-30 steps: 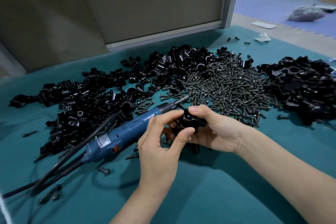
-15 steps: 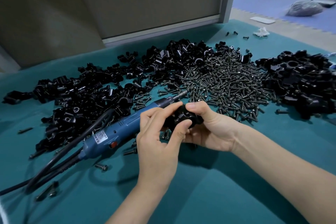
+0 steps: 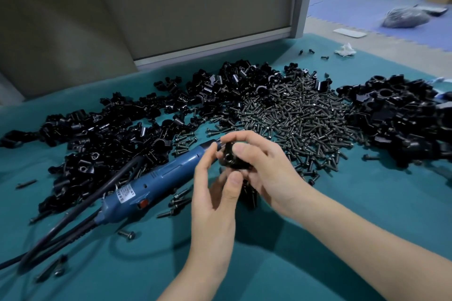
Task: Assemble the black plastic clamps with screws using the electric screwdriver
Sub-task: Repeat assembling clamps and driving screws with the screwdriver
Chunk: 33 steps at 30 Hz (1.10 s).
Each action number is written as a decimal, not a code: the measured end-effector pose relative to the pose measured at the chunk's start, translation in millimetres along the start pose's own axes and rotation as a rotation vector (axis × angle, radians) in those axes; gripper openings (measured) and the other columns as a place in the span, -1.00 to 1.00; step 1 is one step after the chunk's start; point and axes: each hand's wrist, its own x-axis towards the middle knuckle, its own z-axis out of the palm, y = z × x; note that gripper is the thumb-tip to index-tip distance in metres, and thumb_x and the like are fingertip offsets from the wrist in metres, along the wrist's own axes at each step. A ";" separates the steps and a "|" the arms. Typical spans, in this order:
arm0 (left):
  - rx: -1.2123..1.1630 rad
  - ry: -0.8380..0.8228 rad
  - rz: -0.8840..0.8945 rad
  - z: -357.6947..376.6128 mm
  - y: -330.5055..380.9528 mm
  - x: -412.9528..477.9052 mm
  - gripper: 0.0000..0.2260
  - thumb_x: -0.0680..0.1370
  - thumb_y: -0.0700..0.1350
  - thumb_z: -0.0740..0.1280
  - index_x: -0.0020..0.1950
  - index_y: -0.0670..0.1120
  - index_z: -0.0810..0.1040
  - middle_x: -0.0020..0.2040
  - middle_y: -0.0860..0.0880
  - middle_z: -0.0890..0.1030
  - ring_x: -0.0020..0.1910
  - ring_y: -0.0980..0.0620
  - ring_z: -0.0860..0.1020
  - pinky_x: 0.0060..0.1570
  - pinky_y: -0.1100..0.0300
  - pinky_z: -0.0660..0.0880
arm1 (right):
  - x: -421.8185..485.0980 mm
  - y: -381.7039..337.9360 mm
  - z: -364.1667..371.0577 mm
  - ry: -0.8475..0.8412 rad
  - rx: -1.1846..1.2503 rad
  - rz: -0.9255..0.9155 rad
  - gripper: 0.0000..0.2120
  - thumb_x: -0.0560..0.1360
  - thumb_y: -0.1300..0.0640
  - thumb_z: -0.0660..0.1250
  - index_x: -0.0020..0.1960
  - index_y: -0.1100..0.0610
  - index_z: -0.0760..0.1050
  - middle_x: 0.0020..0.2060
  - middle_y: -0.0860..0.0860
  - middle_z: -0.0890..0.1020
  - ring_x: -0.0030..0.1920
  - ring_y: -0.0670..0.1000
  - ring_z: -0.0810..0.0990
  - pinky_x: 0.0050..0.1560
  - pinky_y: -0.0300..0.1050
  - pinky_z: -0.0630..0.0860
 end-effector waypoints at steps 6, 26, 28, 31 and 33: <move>-0.211 -0.038 -0.222 6.3 -2.7 -4.7 -0.56 0.33 0.40 0.36 0.15 0.30 0.61 0.25 0.07 0.61 0.26 0.10 0.56 0.28 0.12 0.47 | -12.5 16.7 13.1 0.139 -0.338 -0.397 -0.79 0.47 0.18 0.30 0.11 0.08 0.43 -0.13 -0.23 0.58 -0.12 -0.27 0.54 -0.06 -0.45 0.41; 0.415 0.014 0.270 -8.9 -6.8 -2.6 -0.84 0.48 0.06 0.32 0.05 0.18 0.56 0.34 0.19 0.46 0.35 0.07 0.46 0.22 -0.03 0.49 | -11.3 4.0 13.2 0.193 -0.200 -0.109 -0.75 0.57 0.03 0.30 -0.21 0.08 0.64 -0.21 -0.01 0.66 -0.19 -0.12 0.59 -0.18 -0.24 0.53; 0.367 0.054 0.238 -7.9 -3.6 -1.9 -0.88 0.47 0.07 0.34 0.00 0.16 0.58 0.33 0.18 0.49 0.27 0.09 0.53 0.10 -0.05 0.56 | -13.0 3.3 12.7 0.234 -0.194 -0.102 -0.79 0.57 0.10 0.31 -0.18 0.11 0.64 -0.28 -0.06 0.66 -0.30 -0.18 0.57 -0.32 -0.35 0.48; 0.150 0.165 0.147 -6.2 0.5 0.5 -0.93 0.52 -0.01 0.40 -0.11 0.17 0.57 0.24 0.19 0.58 -0.06 0.15 0.66 -0.23 0.26 0.58 | -10.4 -5.3 3.8 0.329 -0.353 -0.190 -0.87 0.54 0.13 0.34 -0.11 0.07 0.66 -0.30 -0.10 0.65 -0.30 -0.21 0.53 -0.22 -0.34 0.47; 0.014 0.195 0.039 -5.4 0.3 1.0 -0.85 0.57 -0.12 0.34 -0.13 0.13 0.58 0.11 0.11 0.65 -0.24 -0.03 0.69 -0.33 0.27 0.57 | -7.4 -14.0 -3.3 0.317 -0.310 -0.198 -0.90 0.53 0.17 0.35 -0.10 0.06 0.65 -0.31 -0.10 0.66 -0.30 -0.21 0.55 -0.22 -0.38 0.47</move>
